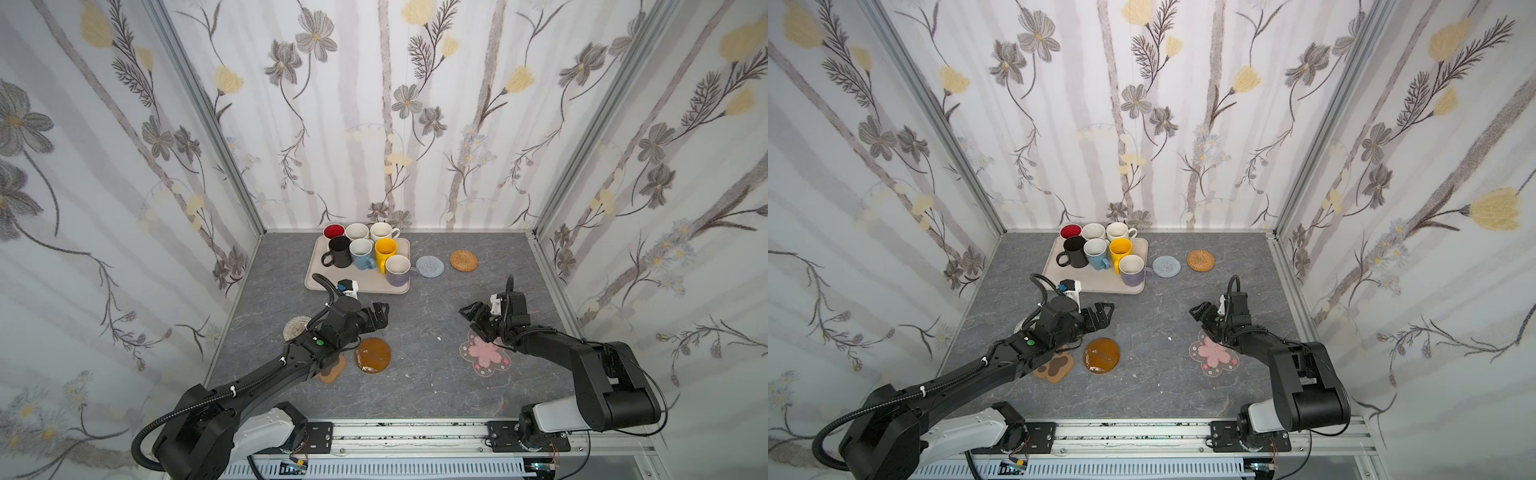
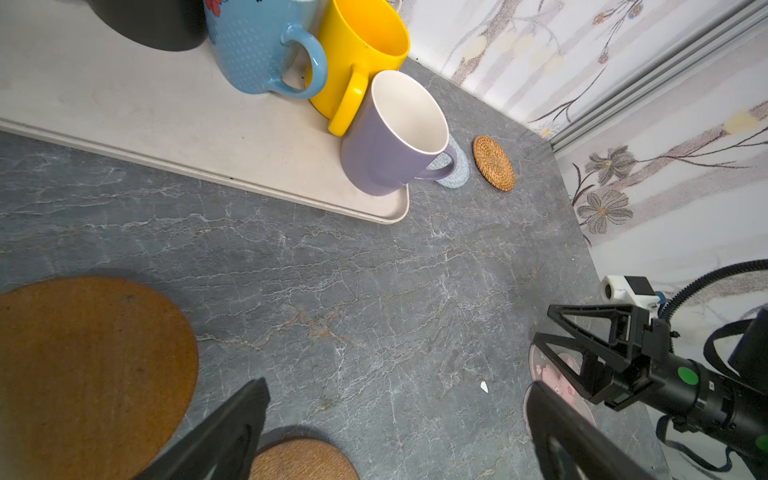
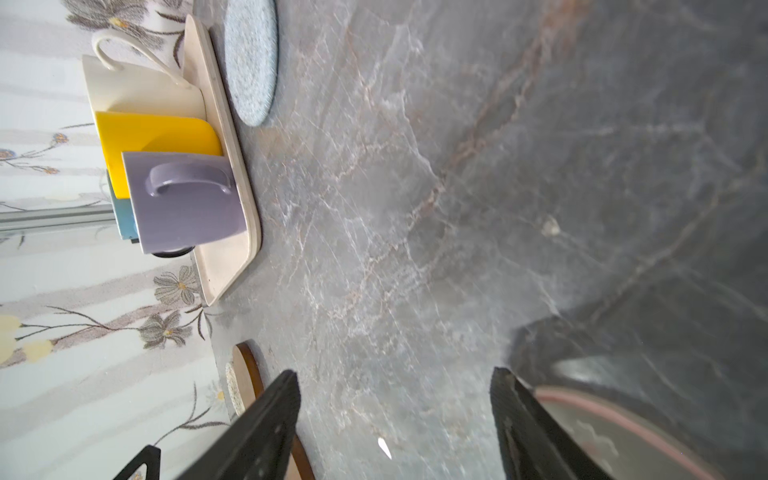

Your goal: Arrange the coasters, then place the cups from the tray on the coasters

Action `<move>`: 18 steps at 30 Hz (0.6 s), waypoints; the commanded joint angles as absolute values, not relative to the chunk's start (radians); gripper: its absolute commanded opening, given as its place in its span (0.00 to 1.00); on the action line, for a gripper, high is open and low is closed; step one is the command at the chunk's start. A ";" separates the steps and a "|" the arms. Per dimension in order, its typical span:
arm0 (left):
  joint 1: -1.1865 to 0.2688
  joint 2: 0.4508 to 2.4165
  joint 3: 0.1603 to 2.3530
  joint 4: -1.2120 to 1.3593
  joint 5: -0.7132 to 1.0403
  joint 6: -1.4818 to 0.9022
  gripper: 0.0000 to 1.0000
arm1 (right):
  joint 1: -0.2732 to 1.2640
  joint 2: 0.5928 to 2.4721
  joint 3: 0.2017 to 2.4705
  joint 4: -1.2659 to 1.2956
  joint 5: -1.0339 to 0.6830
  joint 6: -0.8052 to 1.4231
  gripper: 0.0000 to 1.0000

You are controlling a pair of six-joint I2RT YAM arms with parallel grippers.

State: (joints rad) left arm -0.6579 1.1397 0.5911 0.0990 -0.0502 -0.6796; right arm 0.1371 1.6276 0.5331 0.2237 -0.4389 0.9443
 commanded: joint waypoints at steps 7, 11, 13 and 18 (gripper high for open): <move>-0.655 1.138 0.603 0.074 -0.087 -0.661 1.00 | 0.115 1.710 0.676 0.249 -0.458 0.906 0.74; -0.654 1.141 0.600 0.073 -0.086 -0.660 1.00 | 0.111 1.653 0.674 0.199 -0.456 0.888 0.74; -0.654 1.147 0.604 0.074 -0.083 -0.660 1.00 | 0.110 1.610 0.663 0.149 -0.454 0.871 0.75; -0.654 1.153 0.610 0.074 -0.074 -0.657 1.00 | 0.110 1.413 0.576 0.002 -0.420 0.823 0.78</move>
